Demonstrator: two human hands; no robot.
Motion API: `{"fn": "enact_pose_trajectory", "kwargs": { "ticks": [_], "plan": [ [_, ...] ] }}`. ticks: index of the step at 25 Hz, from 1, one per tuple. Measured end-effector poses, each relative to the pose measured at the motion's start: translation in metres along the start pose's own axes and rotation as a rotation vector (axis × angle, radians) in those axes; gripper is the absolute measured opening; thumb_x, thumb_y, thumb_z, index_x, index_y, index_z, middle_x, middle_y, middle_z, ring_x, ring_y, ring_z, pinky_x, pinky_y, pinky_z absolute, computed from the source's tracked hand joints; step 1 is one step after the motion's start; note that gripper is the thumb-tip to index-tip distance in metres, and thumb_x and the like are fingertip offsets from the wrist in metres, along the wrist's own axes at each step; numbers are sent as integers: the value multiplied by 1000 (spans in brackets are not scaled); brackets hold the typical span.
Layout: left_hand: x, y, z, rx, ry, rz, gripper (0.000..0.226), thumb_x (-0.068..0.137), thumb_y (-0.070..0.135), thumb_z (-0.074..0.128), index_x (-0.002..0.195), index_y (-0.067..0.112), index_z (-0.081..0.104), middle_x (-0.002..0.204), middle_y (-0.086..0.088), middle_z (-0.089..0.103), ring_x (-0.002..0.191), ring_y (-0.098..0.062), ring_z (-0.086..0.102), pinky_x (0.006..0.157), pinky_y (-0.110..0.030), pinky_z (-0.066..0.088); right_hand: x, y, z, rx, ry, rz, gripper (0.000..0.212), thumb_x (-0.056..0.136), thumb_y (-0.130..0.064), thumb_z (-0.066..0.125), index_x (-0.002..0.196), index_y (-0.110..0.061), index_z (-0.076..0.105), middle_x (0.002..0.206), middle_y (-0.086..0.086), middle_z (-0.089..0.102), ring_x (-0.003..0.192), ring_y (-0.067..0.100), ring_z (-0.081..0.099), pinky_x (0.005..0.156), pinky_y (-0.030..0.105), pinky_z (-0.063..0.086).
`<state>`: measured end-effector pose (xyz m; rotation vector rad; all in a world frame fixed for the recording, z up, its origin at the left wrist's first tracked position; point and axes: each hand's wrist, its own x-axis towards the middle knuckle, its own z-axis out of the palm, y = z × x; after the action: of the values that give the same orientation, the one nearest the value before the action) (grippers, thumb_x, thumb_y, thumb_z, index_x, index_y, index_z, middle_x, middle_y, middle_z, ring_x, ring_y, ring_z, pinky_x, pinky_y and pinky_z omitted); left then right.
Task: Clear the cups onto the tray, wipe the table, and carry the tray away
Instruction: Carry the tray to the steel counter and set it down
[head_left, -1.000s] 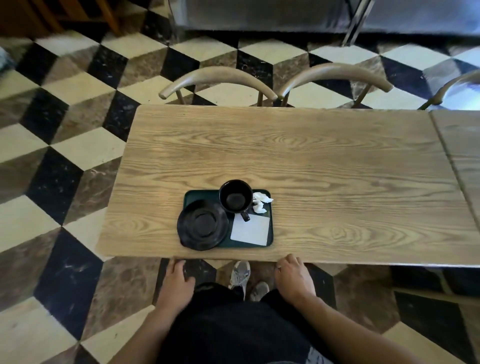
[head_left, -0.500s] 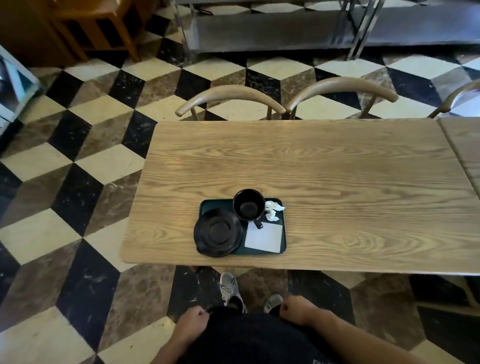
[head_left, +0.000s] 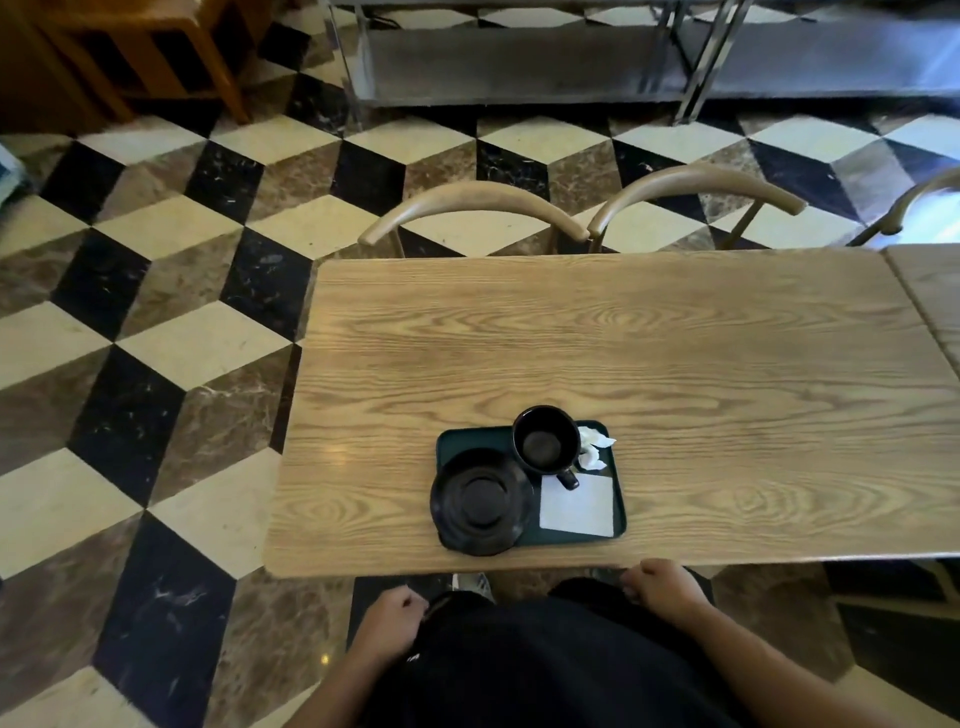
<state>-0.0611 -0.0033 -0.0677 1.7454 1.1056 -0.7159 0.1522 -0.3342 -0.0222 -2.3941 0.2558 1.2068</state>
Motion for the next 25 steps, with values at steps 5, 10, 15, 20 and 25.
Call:
{"fn": "enact_pose_trajectory", "kwargs": {
  "ticks": [5, 10, 15, 20, 25],
  "plan": [
    [5, 47, -42, -285, 97, -94, 22, 99, 9, 54, 82, 1, 65, 70, -15, 68, 50, -24, 60, 41, -23, 46, 22, -25, -10, 487, 109, 100, 25, 95, -11, 62, 73, -2, 70, 70, 20, 71, 54, 22, 63, 57, 34, 55],
    [37, 95, -68, -617, 95, -168, 19, 101, 9, 48, 98, -2, 62, 70, -18, 69, 51, -29, 67, 51, -37, 58, 47, -54, -36, 371, 275, 82, 30, 92, -25, 56, 70, -10, 69, 71, 9, 73, 71, 27, 67, 66, 35, 49],
    [46, 137, -63, -810, 86, -241, 23, 101, 15, 49, 95, 2, 67, 80, -14, 73, 68, -29, 70, 54, -35, 58, 89, -72, -43, 624, 131, 95, 26, 95, -24, 50, 94, -11, 73, 93, 8, 79, 87, 25, 75, 87, 43, 60],
    [50, 159, -53, -894, 54, -297, 24, 101, 21, 51, 92, 10, 70, 67, -3, 72, 67, -21, 64, 59, -30, 50, 96, -90, -45, 644, -38, 129, 37, 97, -35, 53, 93, -4, 74, 79, 8, 69, 71, 25, 61, 66, 37, 48],
    [50, 167, -45, -947, 82, -317, 23, 102, 20, 49, 93, 8, 68, 80, -11, 69, 74, -24, 64, 65, -34, 51, 96, -95, -47, 755, -114, 210, 36, 98, -40, 55, 96, -8, 72, 69, 4, 67, 62, 20, 58, 59, 32, 44]
  ]
}}
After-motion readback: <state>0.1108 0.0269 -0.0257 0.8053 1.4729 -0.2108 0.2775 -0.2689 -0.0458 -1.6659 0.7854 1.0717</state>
